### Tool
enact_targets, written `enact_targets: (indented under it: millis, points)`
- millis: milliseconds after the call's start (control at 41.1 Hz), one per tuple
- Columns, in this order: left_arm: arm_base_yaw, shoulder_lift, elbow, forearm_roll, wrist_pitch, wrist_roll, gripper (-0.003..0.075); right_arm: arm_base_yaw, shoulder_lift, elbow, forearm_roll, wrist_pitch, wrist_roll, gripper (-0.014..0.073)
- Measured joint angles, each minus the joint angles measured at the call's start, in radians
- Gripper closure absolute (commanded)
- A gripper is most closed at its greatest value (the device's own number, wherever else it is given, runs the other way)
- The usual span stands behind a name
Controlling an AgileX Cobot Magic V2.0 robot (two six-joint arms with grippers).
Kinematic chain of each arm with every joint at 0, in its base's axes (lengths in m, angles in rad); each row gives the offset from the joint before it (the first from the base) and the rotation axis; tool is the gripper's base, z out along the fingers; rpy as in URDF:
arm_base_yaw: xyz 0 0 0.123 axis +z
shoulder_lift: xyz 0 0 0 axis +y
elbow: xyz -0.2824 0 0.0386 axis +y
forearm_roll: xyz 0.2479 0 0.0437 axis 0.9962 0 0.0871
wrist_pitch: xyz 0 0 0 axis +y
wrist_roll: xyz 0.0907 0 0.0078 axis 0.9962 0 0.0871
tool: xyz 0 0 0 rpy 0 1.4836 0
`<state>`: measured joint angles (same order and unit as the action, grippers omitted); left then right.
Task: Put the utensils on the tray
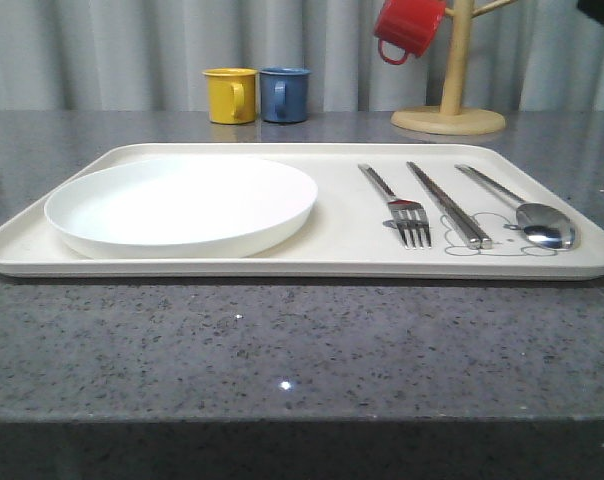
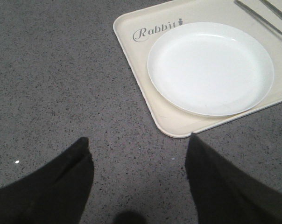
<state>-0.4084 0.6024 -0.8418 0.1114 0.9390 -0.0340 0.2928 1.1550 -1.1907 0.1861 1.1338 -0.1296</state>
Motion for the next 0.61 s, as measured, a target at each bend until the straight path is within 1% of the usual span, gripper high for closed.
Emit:
enact_targets:
  millis: [146,292,608]
  points:
    - [0.0,0.0,0.0,0.0,0.0,0.0,0.0298,0.023,-0.164,0.082,-0.003,-0.015,0.0,0.0286]
    - [0.0,0.0,0.0,0.0,0.0,0.0,0.0298,0.023,-0.327,0.162,-0.008,-0.028,0.001,0.0286]
    - [0.0,0.0,0.0,0.0,0.0,0.0,0.0298,0.023,-0.622,0.308,-0.084,0.008,0.067,0.0286]
